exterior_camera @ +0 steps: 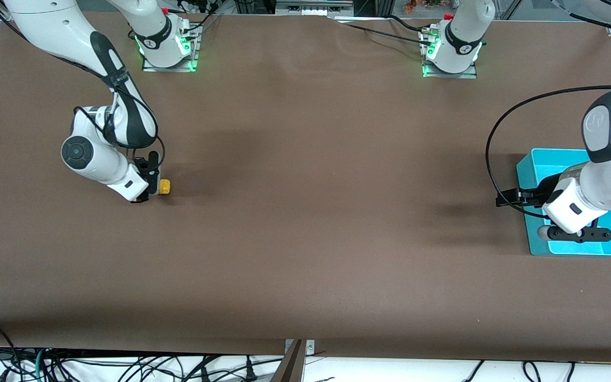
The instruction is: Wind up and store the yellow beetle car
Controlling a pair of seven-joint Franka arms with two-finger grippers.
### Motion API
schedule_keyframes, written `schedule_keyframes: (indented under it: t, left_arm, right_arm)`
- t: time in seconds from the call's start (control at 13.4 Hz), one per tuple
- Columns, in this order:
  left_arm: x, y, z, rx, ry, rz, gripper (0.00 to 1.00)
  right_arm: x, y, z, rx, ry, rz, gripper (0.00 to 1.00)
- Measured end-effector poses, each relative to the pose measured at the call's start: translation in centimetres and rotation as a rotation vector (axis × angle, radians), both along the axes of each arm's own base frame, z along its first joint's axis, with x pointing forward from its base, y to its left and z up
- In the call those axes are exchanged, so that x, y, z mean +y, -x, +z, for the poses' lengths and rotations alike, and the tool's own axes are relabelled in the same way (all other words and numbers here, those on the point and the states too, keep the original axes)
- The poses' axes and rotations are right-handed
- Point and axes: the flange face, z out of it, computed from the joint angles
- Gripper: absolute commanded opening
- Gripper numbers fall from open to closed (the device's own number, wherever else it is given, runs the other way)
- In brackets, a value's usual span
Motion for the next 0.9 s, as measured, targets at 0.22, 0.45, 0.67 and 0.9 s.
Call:
schedule_keyframes:
  t: [0.22, 0.45, 0.67, 0.9]
  left_arm:
    - [0.4, 0.3, -2.6, -0.005, 0.000, -0.002, 1.00]
    - [0.1, 0.5, -3.3, -0.018, 0.026, -0.186, 1.00]
    - [0.5, 1.0, -3.3, -0.025, 0.043, -0.367, 1.00]
    - [-1.5, 2.4, -0.6, -0.054, 0.020, -0.631, 1.00]
  right_arm:
    - [-2.3, 0.0, 0.0, 0.002, -0.008, 0.009, 0.09]
    - [-4.1, 0.0, 0.0, 0.003, -0.012, 0.005, 0.09]
    - [-4.5, 0.0, 0.0, 0.003, -0.013, 0.003, 0.09]
    - [-4.5, 0.0, 0.0, 0.003, -0.013, 0.005, 0.14]
